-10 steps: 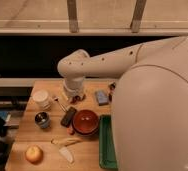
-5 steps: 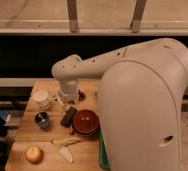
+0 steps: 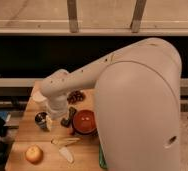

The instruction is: Place banana in paper cup

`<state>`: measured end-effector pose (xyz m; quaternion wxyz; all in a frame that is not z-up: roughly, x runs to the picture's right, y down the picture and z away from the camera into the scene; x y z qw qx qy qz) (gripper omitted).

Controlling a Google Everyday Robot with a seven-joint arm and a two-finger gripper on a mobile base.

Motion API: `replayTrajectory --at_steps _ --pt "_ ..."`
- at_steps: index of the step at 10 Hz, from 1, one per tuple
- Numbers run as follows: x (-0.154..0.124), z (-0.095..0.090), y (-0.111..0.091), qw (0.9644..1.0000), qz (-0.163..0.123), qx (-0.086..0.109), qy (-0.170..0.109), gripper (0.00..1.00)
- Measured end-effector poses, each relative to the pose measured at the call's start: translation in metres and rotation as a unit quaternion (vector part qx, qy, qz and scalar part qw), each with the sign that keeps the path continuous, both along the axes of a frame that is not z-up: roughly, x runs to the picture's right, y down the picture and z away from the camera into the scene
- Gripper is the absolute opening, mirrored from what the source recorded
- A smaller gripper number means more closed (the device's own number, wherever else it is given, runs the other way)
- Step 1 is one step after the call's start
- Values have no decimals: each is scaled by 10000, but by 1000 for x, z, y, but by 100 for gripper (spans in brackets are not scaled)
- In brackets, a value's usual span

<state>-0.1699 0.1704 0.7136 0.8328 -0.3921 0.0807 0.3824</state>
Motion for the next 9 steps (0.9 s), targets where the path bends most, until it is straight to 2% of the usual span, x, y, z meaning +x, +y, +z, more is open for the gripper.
replayTrajectory --at_steps 1,2,6,8,9 --pt "-9 -7 13 9999 -26 -48 -136 63" --pt "-11 -9 17 9998 -38 -63 -174 63" --pt "-10 -7 16 9999 -82 -59 -140 63" --pt "-15 5 23 9992 -345 -219 52 63" --pt "-14 15 36 9982 -428 -380 150 63"
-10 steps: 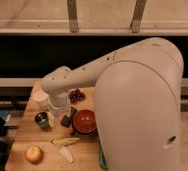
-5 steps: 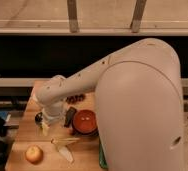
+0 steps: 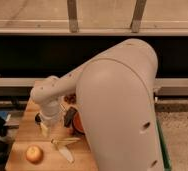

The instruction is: Place banana in paper cup

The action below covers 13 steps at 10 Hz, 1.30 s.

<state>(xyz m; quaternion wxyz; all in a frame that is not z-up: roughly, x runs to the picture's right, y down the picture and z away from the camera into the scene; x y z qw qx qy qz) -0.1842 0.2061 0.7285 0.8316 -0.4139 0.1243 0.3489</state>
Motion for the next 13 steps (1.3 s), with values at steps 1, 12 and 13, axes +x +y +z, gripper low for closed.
replayTrajectory --at_steps 1,12,13 --pt "-1 10 18 9997 -73 -202 94 63" --pt "18 18 83 9937 233 -1005 427 57" --pt "18 18 85 9944 305 -926 403 46"
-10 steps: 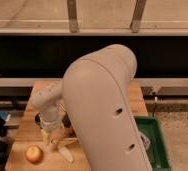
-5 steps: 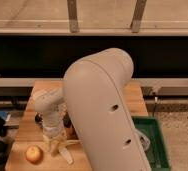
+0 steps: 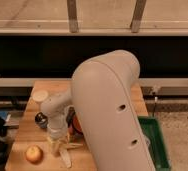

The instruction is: Place banana in paper cup

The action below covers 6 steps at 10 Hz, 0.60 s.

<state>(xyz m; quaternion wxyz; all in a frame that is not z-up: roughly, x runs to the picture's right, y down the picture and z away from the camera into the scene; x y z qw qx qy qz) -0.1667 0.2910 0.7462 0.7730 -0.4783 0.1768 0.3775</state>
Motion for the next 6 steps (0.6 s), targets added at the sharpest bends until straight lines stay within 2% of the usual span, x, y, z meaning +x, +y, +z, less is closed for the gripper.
replayTrajectory --at_steps 1,4,5,6 --pt "3 1 0 9999 92 109 24 33" --pt "0 2 0 9999 -1 129 21 7" --pt "1 3 -2 9999 -36 157 31 0" --pt "0 2 -3 9998 -48 181 19 0"
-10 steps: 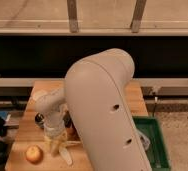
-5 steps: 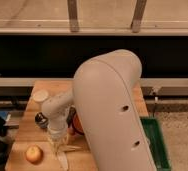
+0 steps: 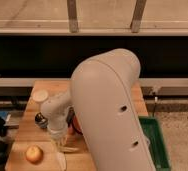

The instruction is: Place banana in paper cup

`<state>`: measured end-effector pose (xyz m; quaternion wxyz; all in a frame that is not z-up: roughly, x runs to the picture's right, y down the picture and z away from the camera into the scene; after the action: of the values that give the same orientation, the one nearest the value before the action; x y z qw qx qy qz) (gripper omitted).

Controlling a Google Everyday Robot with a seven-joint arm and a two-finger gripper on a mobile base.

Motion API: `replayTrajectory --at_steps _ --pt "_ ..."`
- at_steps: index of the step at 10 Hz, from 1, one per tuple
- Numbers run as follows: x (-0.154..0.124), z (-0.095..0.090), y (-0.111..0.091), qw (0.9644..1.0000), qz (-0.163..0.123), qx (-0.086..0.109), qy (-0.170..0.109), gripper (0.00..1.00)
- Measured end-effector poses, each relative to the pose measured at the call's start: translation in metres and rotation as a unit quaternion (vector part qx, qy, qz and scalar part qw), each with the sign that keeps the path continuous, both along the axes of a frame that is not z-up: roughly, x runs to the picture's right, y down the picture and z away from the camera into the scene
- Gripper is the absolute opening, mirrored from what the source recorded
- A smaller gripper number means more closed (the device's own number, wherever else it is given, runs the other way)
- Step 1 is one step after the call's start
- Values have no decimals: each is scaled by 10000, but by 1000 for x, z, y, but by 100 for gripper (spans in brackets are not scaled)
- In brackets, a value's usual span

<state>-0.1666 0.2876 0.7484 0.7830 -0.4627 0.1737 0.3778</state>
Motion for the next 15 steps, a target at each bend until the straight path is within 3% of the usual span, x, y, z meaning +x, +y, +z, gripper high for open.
replayTrajectory --at_steps 2,5,7,8,9,11,13,15 --pt "7 -2 -12 9998 131 156 15 0" --pt "33 -7 -61 9969 436 652 111 0" --pt "50 -5 -96 9924 624 1016 293 0" --pt "58 -1 -117 9885 790 1235 377 0" --pt "66 3 -138 9836 977 1457 425 0" --pt "82 6 -184 9692 1413 1968 430 0" --pt "91 6 -236 9498 1847 2501 333 0" --pt "77 10 -275 9336 2128 2880 115 0"
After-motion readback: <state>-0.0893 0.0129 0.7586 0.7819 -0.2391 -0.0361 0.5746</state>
